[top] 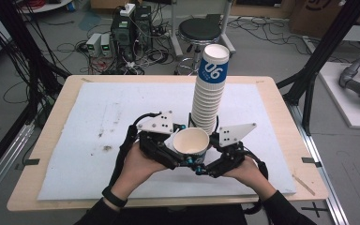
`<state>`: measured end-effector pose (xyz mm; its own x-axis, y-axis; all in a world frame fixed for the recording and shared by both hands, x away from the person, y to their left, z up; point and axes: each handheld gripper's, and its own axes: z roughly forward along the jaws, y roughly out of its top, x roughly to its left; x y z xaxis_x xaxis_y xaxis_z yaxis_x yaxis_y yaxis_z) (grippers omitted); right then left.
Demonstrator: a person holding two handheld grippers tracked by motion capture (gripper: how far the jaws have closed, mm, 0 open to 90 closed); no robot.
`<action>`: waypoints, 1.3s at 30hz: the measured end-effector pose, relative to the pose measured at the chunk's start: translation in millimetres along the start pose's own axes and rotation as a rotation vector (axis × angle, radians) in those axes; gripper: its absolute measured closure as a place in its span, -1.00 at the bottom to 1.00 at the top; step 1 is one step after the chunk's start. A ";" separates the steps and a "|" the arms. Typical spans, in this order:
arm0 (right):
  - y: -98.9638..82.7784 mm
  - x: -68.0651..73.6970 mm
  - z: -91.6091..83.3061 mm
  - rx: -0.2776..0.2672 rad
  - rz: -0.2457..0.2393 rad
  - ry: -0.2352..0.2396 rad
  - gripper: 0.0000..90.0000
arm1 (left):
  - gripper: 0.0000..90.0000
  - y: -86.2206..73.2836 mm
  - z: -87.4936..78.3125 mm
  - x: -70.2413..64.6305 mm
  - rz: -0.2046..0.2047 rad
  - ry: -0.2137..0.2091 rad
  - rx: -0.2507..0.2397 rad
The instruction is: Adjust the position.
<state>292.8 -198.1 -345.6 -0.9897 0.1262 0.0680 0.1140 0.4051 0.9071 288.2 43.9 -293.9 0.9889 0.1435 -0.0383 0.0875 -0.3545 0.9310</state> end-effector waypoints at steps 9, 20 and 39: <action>-1.1 0.1 1.0 -0.098 0.030 0.038 -0.33 | -0.56 -7.3 2.0 2.8 -0.079 -0.046 -0.166; -3.2 0.0 0.0 -0.153 0.066 0.057 -0.33 | -0.56 -10.5 7.3 5.1 -0.115 -0.069 -0.262; -1.0 0.7 -4.6 -0.186 0.079 0.026 -0.57 | -0.48 -19.2 4.9 10.3 -0.095 -0.052 -0.270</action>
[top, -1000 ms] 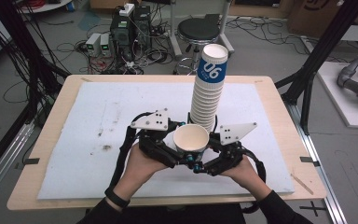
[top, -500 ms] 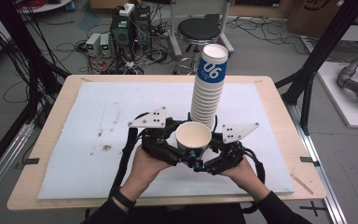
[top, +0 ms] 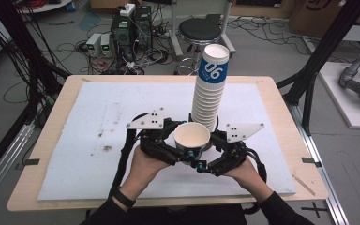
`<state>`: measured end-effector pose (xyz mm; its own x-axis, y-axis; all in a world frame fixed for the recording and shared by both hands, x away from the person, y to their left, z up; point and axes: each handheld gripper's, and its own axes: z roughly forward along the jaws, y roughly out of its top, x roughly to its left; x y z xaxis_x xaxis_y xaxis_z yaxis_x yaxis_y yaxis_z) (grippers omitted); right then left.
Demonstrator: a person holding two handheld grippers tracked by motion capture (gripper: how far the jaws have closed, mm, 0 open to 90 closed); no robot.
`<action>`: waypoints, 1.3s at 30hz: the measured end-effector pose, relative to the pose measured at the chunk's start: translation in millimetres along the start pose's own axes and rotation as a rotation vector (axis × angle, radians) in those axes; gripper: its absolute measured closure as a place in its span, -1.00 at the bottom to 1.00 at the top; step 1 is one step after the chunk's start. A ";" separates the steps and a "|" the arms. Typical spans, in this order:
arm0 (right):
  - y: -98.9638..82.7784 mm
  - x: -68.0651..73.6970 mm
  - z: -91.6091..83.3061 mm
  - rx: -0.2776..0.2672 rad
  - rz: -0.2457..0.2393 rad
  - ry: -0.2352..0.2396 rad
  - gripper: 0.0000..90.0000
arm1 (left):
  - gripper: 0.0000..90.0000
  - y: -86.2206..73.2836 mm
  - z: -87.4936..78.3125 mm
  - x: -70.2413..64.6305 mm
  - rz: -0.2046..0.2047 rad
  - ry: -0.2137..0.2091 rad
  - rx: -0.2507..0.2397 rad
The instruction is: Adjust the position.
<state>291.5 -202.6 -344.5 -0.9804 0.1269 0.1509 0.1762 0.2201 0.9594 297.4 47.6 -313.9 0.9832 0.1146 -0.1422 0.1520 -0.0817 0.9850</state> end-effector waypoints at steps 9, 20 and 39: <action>0.1 0.8 5.4 -0.023 0.033 0.013 -0.57 | -0.48 -3.6 10.2 -4.2 0.002 -0.014 0.008; 0.1 -0.1 5.4 -0.022 0.032 0.023 -0.44 | -0.58 -4.5 10.7 -5.2 0.008 -0.002 0.005; 4.2 -5.5 -9.4 -0.060 0.026 -0.010 -0.43 | -0.75 -14.7 -18.4 -4.2 0.013 0.052 0.014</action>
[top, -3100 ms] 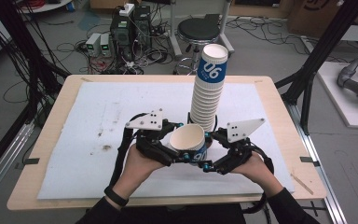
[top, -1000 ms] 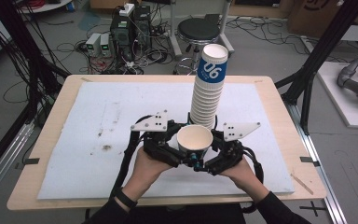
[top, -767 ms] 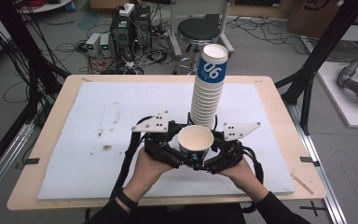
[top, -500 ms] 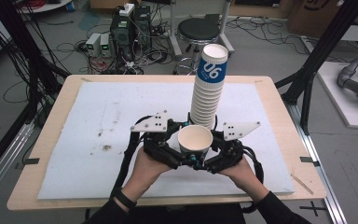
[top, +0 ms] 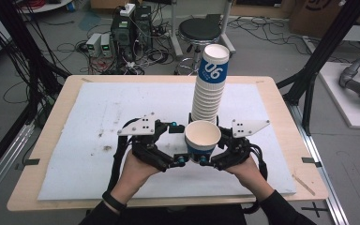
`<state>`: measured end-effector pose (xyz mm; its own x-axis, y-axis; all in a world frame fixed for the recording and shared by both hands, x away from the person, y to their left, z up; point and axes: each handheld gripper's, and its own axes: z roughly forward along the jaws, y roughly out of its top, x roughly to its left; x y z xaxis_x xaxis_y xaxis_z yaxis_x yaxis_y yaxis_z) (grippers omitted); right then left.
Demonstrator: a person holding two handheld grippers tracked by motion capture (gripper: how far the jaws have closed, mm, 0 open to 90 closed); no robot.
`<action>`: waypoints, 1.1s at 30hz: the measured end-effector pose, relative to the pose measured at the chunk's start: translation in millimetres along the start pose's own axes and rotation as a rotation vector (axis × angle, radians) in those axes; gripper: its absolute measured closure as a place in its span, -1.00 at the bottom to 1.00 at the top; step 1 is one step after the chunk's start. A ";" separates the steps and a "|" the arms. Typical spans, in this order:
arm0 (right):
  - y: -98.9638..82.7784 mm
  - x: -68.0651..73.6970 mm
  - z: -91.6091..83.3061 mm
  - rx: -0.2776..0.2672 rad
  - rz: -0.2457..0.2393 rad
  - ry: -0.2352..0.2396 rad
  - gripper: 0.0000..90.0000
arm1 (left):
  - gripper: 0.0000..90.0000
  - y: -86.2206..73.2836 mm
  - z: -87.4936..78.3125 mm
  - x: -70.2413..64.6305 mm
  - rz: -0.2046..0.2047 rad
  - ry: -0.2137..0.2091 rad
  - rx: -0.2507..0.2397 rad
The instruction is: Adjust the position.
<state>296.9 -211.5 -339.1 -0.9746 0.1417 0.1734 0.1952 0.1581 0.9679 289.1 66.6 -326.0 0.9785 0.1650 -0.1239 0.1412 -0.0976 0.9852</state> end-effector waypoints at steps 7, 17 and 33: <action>3.2 0.8 -2.2 -0.020 -0.003 0.000 -0.43 | -0.75 -13.6 7.9 -0.5 0.008 0.009 0.031; 3.4 2.2 -1.5 -0.022 -0.011 0.006 -0.43 | -0.75 -25.3 19.9 -2.8 -0.002 0.012 0.057; 1.8 9.3 7.3 -0.011 -0.023 0.033 -0.43 | -0.63 -36.7 29.4 -9.5 -0.015 0.016 0.033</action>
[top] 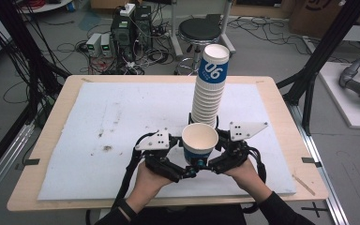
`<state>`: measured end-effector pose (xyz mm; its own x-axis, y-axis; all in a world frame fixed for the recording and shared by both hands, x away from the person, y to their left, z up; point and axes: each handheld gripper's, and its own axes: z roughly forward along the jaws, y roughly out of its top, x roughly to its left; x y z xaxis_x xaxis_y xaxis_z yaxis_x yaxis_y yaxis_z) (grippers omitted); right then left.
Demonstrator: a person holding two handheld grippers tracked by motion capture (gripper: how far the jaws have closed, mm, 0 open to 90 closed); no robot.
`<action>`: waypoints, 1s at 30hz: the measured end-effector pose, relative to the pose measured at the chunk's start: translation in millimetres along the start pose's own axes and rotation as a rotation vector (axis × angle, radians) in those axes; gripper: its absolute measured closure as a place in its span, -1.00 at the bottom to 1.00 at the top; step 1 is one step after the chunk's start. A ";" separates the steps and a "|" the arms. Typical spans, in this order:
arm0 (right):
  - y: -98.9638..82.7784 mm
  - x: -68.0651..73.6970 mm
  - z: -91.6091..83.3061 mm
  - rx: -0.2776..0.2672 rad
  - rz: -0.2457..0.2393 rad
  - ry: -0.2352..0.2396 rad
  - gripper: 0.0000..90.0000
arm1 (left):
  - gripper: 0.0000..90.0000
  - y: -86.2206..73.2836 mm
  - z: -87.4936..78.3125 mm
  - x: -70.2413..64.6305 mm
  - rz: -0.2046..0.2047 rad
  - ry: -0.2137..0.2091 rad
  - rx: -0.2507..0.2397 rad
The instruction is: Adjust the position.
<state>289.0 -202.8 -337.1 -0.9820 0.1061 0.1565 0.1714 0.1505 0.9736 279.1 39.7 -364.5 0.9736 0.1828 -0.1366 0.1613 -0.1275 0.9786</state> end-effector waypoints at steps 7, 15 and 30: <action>-1.0 0.5 2.1 0.011 0.004 0.001 -0.43 | -0.34 -1.3 -0.5 -1.3 0.009 -0.030 -0.011; -3.4 1.0 4.1 0.027 -0.005 0.001 -0.46 | -0.33 -4.4 0.2 -0.9 0.008 -0.038 0.001; 2.5 1.3 -2.1 0.007 -0.002 -0.026 -0.60 | -0.32 -6.2 3.5 0.4 0.020 -0.029 0.072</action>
<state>288.0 -204.4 -334.2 -0.9799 0.1314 0.1498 0.1698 0.1574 0.9728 279.1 37.2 -371.2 0.9809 0.1511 -0.1225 0.1518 -0.2009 0.9678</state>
